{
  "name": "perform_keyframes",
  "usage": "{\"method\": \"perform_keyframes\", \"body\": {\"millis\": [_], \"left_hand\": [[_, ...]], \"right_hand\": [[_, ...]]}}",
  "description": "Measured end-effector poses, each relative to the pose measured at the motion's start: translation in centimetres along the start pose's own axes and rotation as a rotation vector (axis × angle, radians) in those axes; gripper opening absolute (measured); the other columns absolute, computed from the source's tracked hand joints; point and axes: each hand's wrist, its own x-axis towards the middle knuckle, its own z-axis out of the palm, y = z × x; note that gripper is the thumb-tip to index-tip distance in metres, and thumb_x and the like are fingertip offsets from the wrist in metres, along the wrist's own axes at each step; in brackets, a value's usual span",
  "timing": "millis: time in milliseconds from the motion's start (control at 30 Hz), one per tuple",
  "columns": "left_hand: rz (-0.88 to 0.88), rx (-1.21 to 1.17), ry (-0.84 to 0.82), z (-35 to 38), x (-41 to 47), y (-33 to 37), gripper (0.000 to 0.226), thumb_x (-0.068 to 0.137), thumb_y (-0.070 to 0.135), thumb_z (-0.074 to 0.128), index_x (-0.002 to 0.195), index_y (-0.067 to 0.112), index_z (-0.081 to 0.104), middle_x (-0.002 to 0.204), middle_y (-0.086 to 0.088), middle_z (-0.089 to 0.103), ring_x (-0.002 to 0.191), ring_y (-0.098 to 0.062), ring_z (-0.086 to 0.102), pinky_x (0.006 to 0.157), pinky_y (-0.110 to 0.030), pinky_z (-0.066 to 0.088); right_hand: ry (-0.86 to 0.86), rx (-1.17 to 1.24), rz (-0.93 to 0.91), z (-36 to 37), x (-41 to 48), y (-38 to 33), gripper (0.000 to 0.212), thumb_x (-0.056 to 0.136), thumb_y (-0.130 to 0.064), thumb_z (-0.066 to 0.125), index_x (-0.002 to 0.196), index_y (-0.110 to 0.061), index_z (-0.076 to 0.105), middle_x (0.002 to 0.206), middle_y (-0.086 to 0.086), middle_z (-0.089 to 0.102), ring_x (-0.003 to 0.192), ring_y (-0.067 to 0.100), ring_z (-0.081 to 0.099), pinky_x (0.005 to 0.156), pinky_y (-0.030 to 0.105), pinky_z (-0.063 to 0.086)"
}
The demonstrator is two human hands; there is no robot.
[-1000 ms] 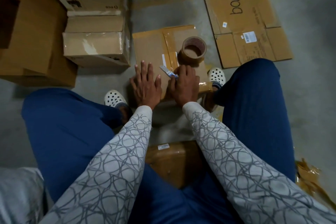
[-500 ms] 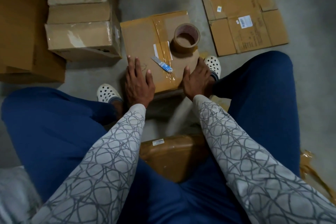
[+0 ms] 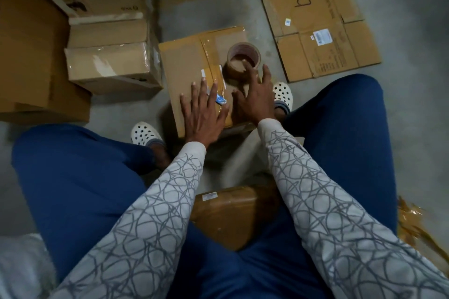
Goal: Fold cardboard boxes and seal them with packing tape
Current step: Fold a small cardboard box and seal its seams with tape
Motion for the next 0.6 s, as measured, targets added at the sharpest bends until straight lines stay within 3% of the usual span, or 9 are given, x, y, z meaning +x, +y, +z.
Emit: {"method": "perform_keyframes", "body": {"millis": [100, 167, 267, 333, 400, 467, 600], "left_hand": [[-0.025, 0.079, 0.055, 0.6, -0.9, -0.3, 0.074, 0.101, 0.063, 0.017, 0.163, 0.023, 0.013, 0.170, -0.011, 0.007, 0.157, -0.031, 0.007, 0.123, -0.060, 0.003], [-0.110, 0.026, 0.106, 0.5, -0.8, -0.7, 0.072, 0.102, 0.061, 0.022, 0.162, 0.022, 0.019, 0.170, -0.010, 0.010, 0.157, -0.029, 0.009, 0.123, -0.061, 0.002], [-0.531, -0.240, 0.217, -0.7, 0.6, -1.5, 0.073, 0.100, 0.060, 0.034, 0.160, 0.021, 0.021, 0.169, -0.011, 0.012, 0.154, -0.032, 0.017, 0.120, -0.062, 0.008], [-0.830, -0.493, 0.173, -1.7, 1.6, -2.3, 0.073, 0.099, 0.060, 0.039, 0.157, 0.017, 0.026, 0.163, -0.015, 0.025, 0.146, -0.036, 0.032, 0.112, -0.056, 0.029], [-0.960, -0.618, 0.070, -2.2, 2.0, -3.0, 0.062, 0.102, 0.058, 0.036, 0.142, 0.012, 0.044, 0.141, -0.017, 0.052, 0.124, -0.035, 0.052, 0.090, -0.043, 0.039], [-0.970, -0.606, 0.073, -2.3, 1.8, -3.3, 0.055, 0.104, 0.055, 0.035, 0.131, 0.010, 0.051, 0.126, -0.016, 0.061, 0.113, -0.034, 0.057, 0.081, -0.038, 0.035], [-0.916, -0.570, 0.119, -2.2, 1.9, -3.6, 0.049, 0.104, 0.052, 0.037, 0.131, 0.014, 0.051, 0.127, -0.015, 0.062, 0.115, -0.035, 0.058, 0.082, -0.038, 0.035]], "right_hand": [[0.024, 0.088, 0.031, 1.2, -1.4, 0.8, 0.093, 0.087, -0.055, 0.063, 0.158, -0.046, 0.003, 0.167, 0.010, 0.013, 0.149, 0.038, 0.023, 0.112, 0.061, 0.035], [0.061, 0.209, 0.076, 1.8, -2.0, 1.2, 0.107, 0.083, -0.064, 0.067, 0.160, -0.039, -0.004, 0.167, 0.008, 0.013, 0.151, 0.034, 0.020, 0.114, 0.061, 0.033], [0.003, 0.383, 0.230, 1.5, -1.2, 1.2, 0.124, 0.076, -0.057, 0.081, 0.160, -0.031, -0.006, 0.165, 0.010, 0.023, 0.148, 0.032, 0.030, 0.116, 0.053, 0.034], [-0.138, 0.416, 0.332, 0.9, -0.3, 1.2, 0.119, 0.073, -0.057, 0.083, 0.160, -0.027, 0.007, 0.159, 0.011, 0.037, 0.142, 0.034, 0.040, 0.115, 0.051, 0.037], [-0.216, 0.415, 0.388, 0.9, 0.4, 1.5, 0.102, 0.071, -0.060, 0.082, 0.151, -0.025, 0.031, 0.145, 0.006, 0.053, 0.132, 0.031, 0.051, 0.109, 0.051, 0.045], [-0.221, 0.438, 0.399, 0.9, 0.7, 1.7, 0.094, 0.067, -0.065, 0.081, 0.143, -0.027, 0.041, 0.136, 0.002, 0.059, 0.123, 0.028, 0.056, 0.104, 0.052, 0.049], [-0.182, 0.495, 0.367, 0.6, 1.0, 1.5, 0.092, 0.064, -0.068, 0.081, 0.140, -0.030, 0.045, 0.133, -0.001, 0.061, 0.120, 0.026, 0.058, 0.101, 0.052, 0.051]]}}
